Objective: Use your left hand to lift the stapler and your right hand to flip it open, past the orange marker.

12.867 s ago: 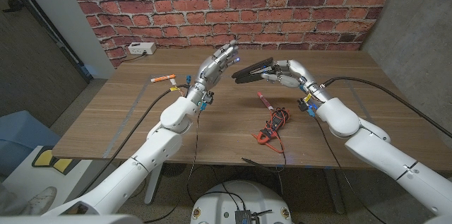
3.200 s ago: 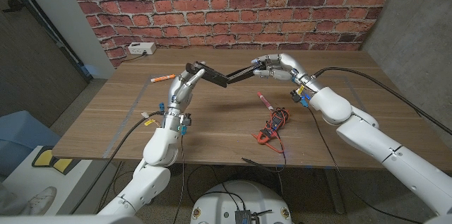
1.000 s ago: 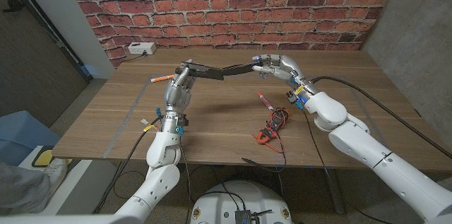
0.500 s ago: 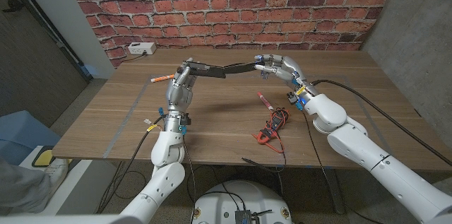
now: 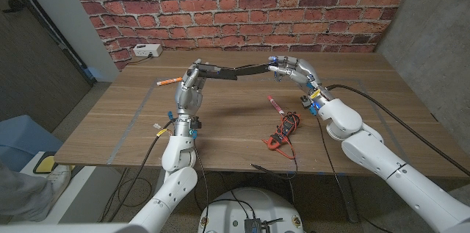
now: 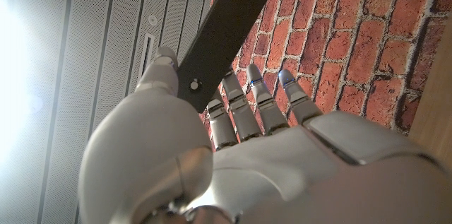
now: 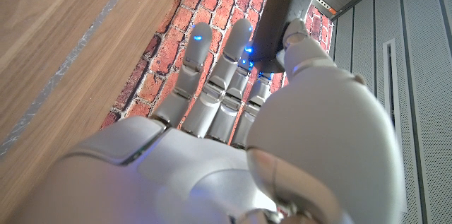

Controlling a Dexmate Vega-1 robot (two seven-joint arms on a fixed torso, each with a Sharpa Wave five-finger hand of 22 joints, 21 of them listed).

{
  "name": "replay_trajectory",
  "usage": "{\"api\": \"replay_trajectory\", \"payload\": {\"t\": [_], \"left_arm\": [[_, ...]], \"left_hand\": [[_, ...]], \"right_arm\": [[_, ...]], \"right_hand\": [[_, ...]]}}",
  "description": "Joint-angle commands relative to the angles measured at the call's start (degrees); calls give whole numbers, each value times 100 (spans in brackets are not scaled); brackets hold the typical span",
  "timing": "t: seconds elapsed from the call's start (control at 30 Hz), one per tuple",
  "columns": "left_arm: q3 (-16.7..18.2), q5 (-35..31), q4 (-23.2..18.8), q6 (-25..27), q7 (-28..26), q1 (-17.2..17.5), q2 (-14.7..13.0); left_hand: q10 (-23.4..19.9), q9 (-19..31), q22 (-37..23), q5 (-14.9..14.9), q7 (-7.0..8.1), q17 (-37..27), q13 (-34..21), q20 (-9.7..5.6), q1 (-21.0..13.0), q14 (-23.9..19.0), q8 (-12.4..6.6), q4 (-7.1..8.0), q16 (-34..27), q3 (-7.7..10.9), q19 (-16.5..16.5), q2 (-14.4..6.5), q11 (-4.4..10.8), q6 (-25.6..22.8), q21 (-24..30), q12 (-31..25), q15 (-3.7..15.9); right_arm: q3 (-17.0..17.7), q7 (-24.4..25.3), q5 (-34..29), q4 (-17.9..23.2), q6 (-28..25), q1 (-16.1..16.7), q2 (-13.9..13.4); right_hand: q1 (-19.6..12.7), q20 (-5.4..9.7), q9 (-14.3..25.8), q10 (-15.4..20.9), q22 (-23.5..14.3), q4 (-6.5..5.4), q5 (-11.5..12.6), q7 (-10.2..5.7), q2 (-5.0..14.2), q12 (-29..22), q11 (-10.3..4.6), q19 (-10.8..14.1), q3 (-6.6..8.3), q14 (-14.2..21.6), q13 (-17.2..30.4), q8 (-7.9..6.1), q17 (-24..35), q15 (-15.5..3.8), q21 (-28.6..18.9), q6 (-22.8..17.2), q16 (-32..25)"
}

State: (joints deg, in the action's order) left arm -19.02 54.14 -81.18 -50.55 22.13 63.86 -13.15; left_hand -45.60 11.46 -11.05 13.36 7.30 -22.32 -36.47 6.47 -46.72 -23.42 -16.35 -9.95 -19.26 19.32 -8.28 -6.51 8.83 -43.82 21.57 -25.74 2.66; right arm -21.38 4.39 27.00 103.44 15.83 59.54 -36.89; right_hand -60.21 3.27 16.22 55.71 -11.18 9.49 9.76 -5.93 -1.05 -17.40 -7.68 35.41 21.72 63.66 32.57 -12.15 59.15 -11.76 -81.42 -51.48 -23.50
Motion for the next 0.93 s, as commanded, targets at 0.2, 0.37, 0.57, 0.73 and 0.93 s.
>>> {"api": "replay_trajectory", "payload": {"t": [0.2,0.37,0.57,0.73,0.93], "left_arm": [[69,17,54,-175,34,-19,145],[59,11,40,-170,29,-8,144],[53,4,46,-182,37,-10,145],[37,10,66,-197,54,-15,167],[23,-11,79,-211,48,-20,178]], "left_hand": [[-383,1,-23,40,502,-11,-26,-19,163,13,14,560,20,539,-51,-154,367,-505,-41,23,910],[-384,1,-23,44,502,-11,-25,-22,162,15,16,562,24,541,-46,-156,368,-505,-43,27,912],[-384,1,-23,48,503,-10,-23,-18,162,21,20,563,29,541,-40,-156,368,-503,-46,31,912],[-377,0,-23,55,501,-10,-13,-19,164,27,23,566,37,540,-38,-151,369,-507,-48,46,910],[-382,0,-23,59,502,-9,-15,-17,166,34,25,569,43,540,-37,-149,369,-509,-49,47,908]], "right_arm": [[46,1,85,-4,9,50,-20],[32,-17,90,-24,18,29,-5],[50,-19,95,-22,23,34,-23],[60,-47,121,-35,30,37,-36],[51,-99,126,-100,71,-3,-27]], "right_hand": [[-903,894,14,134,-1,-46,14,48,859,-58,-55,-31,95,60,388,-11,-3,-143,-46,-20,17],[-908,896,12,140,5,-42,13,56,854,-65,-60,-32,103,75,397,-10,0,-141,-63,-23,26],[-905,896,10,140,9,-46,12,53,856,-65,-50,-34,108,84,398,-8,-2,-138,-75,-23,36],[-905,896,8,132,13,-44,12,53,849,-63,-53,-37,113,100,401,-4,9,-138,-87,-20,37],[-903,896,6,136,17,-45,12,59,849,-59,-63,-42,120,104,394,-3,1,-141,-100,-23,56]]}}
